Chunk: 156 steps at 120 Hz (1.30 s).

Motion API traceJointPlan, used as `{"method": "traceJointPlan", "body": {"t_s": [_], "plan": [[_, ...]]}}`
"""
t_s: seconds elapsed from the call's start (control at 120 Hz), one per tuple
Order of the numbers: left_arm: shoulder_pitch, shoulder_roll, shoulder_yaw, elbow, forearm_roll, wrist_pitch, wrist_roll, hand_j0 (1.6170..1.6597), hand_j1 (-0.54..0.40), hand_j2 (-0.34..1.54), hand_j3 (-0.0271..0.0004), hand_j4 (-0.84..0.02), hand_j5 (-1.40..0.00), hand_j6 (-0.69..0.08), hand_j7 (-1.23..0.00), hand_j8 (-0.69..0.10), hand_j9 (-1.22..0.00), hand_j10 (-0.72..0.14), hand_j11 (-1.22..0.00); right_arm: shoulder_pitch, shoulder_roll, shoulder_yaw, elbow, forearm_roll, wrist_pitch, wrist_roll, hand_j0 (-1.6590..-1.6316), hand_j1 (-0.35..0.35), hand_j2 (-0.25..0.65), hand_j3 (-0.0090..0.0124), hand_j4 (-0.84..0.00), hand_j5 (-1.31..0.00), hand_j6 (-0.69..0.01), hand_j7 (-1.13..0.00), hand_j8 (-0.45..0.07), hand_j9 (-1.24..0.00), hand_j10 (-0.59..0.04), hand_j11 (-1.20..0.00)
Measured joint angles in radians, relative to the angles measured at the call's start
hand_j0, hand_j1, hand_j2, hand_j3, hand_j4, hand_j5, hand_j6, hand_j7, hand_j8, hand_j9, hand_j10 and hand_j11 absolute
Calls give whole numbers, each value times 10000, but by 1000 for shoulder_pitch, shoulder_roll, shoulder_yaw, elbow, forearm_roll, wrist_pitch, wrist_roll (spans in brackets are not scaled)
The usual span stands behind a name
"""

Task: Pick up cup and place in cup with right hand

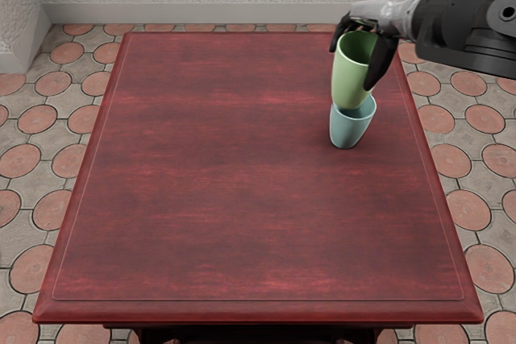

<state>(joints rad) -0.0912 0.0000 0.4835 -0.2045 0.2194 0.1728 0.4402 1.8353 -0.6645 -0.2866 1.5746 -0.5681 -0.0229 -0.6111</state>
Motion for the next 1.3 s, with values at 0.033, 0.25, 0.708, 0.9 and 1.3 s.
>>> {"method": "traceJointPlan", "body": {"t_s": [0.033, 0.25, 0.708, 0.9, 1.3], "plan": [[-1, 0, 0, 0, 0, 0, 0, 16581, 3491, 2, 0, -3, -1, -4, -1, -4, 0, -3, 0, -1, -3, 0, 0, -1, 0, 0, -16529, 1024, -129, -5, -4637, -6306, -2536, -6178, -2429, -6295, -3738, -6260], [-11, 0, 1, 0, 0, 0, 0, 16581, 3490, 2, 0, -3, -1, -4, -1, -3, 0, -2, 0, -19, -13, -2, -5, -5, -1, 0, -16531, 1031, -133, -4, -4628, -6322, -2536, -6178, -2390, -6342, -3692, -6283], [-31, 0, 1, 1, 0, 0, 0, 16581, 3491, 3, 0, -4, -1, -6, -1, -6, 0, -4, 0, -59, -7, -3, -50, -33, -4, 0, -16533, 1006, -115, -5, -4582, -6181, -2598, -6080, -2484, -6219, -3786, -6188], [-36, 0, 1, 1, 0, 0, 0, 16581, 3491, 2, 0, -3, -1, -5, 0, -4, 0, -3, 0, -75, 12, -1, -79, -42, -5, 0, -16534, 978, -150, -4, -4572, -6156, -2625, -6061, -2518, -6191, -3844, -6200], [-36, 0, 1, 1, 0, 0, 0, 16581, 3491, 3, 0, -4, -1, -6, -1, -5, -1, -4, 0, -104, 53, 1, -124, -49, -8, 0, -16535, 963, -133, -4, -4545, -6060, -2677, -5998, -2581, -6126, -3895, -6155]]}}
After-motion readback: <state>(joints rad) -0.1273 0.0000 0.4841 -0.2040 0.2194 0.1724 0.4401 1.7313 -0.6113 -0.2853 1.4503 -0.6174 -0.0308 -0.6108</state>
